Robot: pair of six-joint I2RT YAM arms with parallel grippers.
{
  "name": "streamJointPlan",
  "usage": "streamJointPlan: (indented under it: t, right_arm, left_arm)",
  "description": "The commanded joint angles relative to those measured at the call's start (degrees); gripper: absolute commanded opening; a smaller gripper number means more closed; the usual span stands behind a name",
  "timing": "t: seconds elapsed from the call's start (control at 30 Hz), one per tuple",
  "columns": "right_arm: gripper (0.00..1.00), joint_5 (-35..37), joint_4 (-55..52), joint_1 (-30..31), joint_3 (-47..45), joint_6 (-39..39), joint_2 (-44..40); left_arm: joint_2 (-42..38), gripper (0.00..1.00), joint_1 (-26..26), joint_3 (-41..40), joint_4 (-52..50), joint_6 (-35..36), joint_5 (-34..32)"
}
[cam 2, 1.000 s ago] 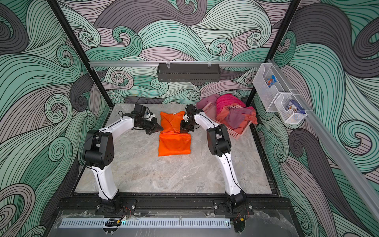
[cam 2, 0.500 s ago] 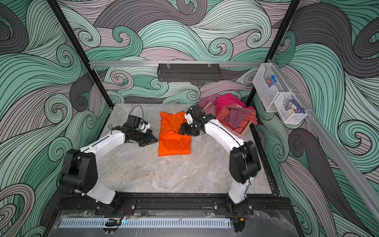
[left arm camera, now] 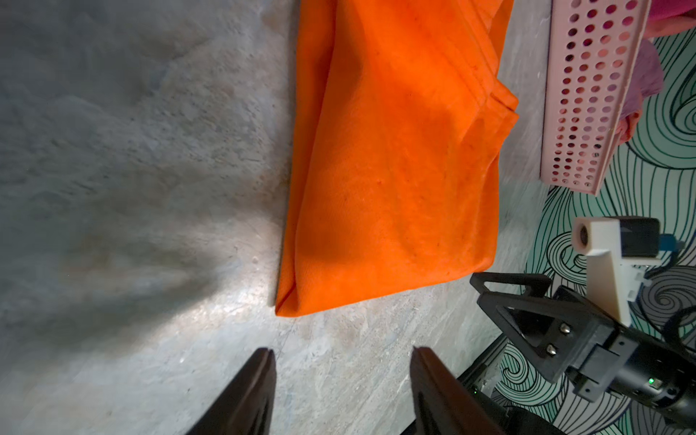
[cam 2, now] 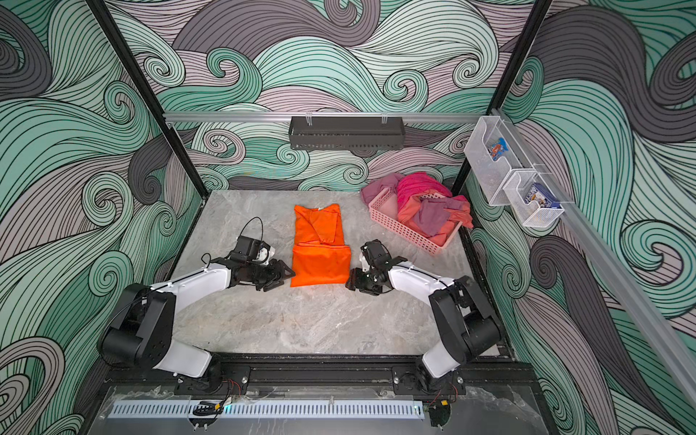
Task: Fold and stack t-shirts
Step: Fold the T-shirt.
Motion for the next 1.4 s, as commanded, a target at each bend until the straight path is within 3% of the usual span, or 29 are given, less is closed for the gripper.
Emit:
streamJointPlan:
  t: [0.0, 0.3, 0.47, 0.73, 1.07, 1.37]
  right_arm:
    - [0.63, 0.3, 8.9, 0.2, -0.8, 2.1, 0.5]
    - [0.60, -2.0, 18.6, 0.2, -2.8, 5.0, 7.9]
    - [0.55, -2.8, 22.4, 0.3, -3.6, 6.6, 10.5]
    - [0.44, -2.3, 20.4, 0.4, -2.5, 5.9, 10.1]
    - [0.14, -1.0, 17.7, 0.6, -2.3, 4.8, 8.3]
    - [0.08, -1.4, 17.8, 1.3, -0.9, 5.4, 10.3]
  left_arm:
    - [-0.9, 0.61, -0.4, -1.9, 7.0, -1.9, -1.3]
    - [-6.5, 0.62, -0.6, -14.4, 23.4, -7.2, -4.6]
    - [-7.5, 0.61, -0.8, -16.2, 23.8, -6.0, -7.8]
    - [-1.1, 0.56, -1.0, -19.0, 33.0, -10.1, -5.9]
    - [5.0, 0.53, -1.9, -20.9, 41.3, -13.0, -3.8]
    - [11.1, 0.44, -3.5, -21.7, 48.3, -16.0, -2.3]
